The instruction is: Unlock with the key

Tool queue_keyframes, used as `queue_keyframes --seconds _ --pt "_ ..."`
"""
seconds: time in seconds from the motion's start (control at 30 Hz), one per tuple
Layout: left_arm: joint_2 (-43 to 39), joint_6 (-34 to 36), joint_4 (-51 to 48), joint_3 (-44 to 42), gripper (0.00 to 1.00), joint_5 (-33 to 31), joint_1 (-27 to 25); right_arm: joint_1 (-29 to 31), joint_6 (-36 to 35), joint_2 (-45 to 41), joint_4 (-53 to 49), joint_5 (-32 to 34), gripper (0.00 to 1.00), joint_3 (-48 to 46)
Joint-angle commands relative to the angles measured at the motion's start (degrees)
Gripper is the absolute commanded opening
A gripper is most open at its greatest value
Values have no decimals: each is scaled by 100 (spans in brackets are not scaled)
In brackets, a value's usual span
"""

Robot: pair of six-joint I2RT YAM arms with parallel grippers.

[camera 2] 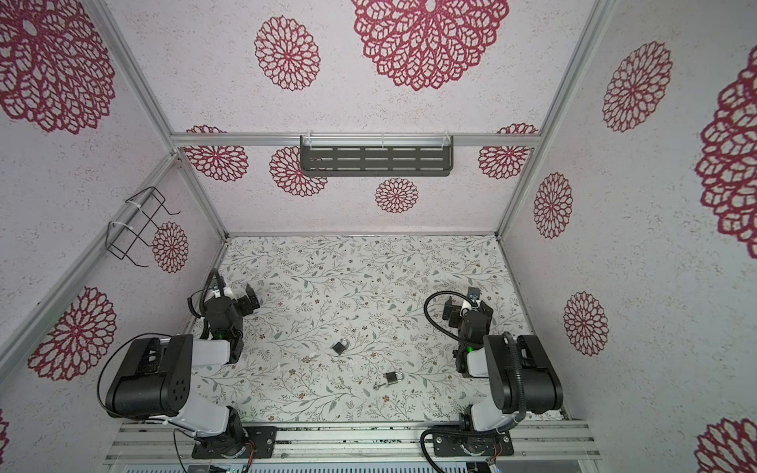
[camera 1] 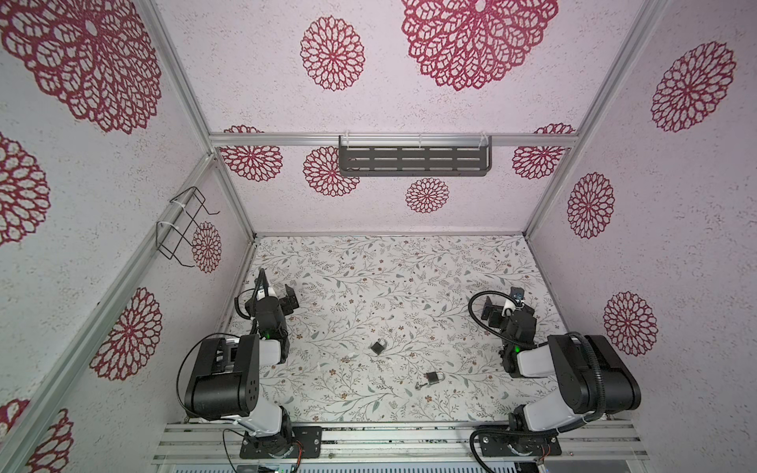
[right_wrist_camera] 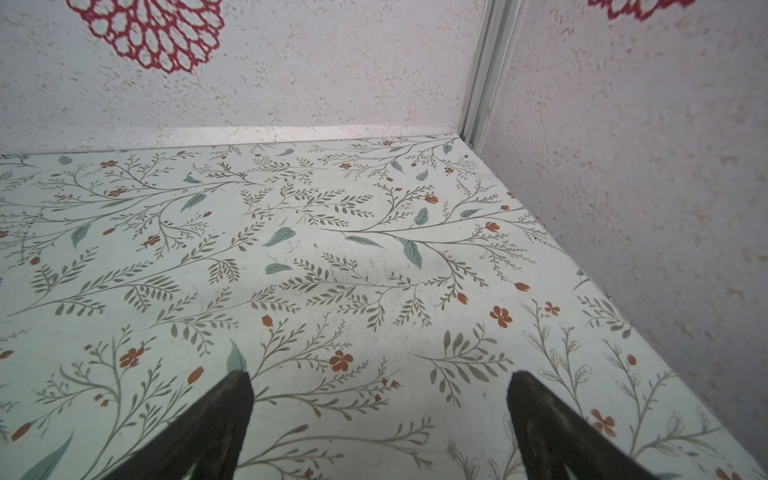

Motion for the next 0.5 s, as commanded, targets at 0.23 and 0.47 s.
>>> queue_keyframes --seconds 0.23,0.47 --pt "-348 178 75 -79 100 -176 -118 -16 -13 -400 154 34 99 -64" --pt "-1337 71 -881 -105 100 -226 -211 -27 290 -1450 -1221 220 99 105"
